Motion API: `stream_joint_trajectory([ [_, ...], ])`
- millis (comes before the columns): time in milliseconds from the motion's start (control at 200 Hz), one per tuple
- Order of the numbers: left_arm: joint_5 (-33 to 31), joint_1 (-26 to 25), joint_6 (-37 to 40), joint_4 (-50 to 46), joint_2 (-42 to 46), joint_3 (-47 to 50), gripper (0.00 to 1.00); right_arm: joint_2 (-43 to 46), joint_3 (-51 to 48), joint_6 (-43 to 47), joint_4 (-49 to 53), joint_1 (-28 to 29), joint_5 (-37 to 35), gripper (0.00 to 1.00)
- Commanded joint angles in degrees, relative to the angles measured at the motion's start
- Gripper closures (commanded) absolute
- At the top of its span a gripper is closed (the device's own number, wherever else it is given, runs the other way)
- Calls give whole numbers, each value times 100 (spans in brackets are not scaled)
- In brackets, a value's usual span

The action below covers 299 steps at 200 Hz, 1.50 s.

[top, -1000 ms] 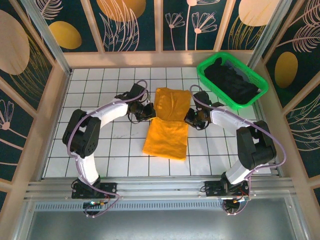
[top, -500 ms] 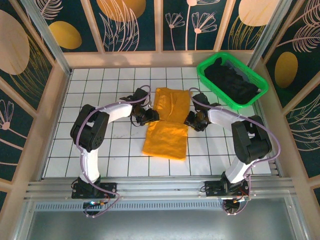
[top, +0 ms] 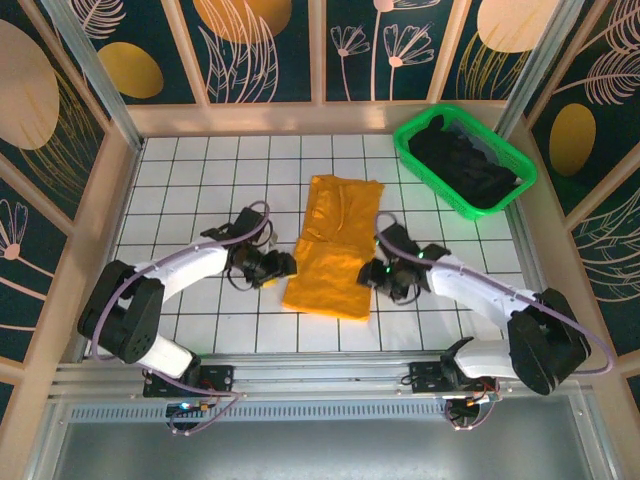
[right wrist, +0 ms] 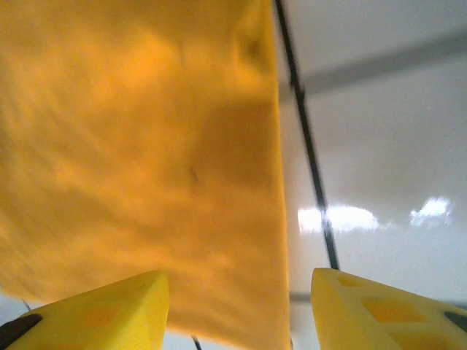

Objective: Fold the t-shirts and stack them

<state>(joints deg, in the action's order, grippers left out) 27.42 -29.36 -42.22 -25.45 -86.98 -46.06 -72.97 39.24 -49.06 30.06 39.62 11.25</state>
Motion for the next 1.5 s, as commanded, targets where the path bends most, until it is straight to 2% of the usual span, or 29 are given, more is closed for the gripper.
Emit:
stream_joint_trajectory([
  [0, 623, -199, -129, -279, 161, 380, 37, 101, -387, -797, -17, 544, 273, 44],
  [90, 601, -293, -130, -260, 217, 563, 37, 21, -554, -1124, -200, 817, 208, 44],
  [230, 669, -315, -360, 156, 229, 768, 38, -13, -805, -1492, -686, 881, 150, 46],
  [370, 731, -429, -634, 699, -33, 688, 44, -279, -801, -1624, -1036, 881, 167, 54],
  [490, 753, -455, -804, 1076, -264, 645, 59, -459, -731, -1607, -1064, 852, 97, 63],
  [561, 745, -456, -858, 1180, -311, 595, 72, -486, -731, -1581, -1191, 762, 122, 70],
  [626, 655, -451, -890, 1174, -274, 514, 85, -526, -679, -1554, -1278, 644, 132, 81],
  [736, 557, -456, -968, 1131, -208, 349, 100, -595, -545, -1601, -1450, 472, 167, 96],
  [761, 524, -452, -988, 1110, -182, 321, 100, -602, -505, -1628, -1444, 454, 163, 100],
  [956, 199, -436, -1162, 760, 135, -180, 100, -146, 60, -1759, -571, 323, -255, 100],
  [1156, 89, -124, -1253, 549, -15, -1390, 100, 53, 1060, -1238, 119, -537, -263, 100],
  [1386, 427, 570, -1528, 999, -1066, -2994, 100, -988, 2574, -511, 143, -1657, 131, 100],
  [1491, 606, 756, -1550, 1079, -2054, -3967, 100, -1809, 3374, -265, 76, -2083, 203, 100],
])
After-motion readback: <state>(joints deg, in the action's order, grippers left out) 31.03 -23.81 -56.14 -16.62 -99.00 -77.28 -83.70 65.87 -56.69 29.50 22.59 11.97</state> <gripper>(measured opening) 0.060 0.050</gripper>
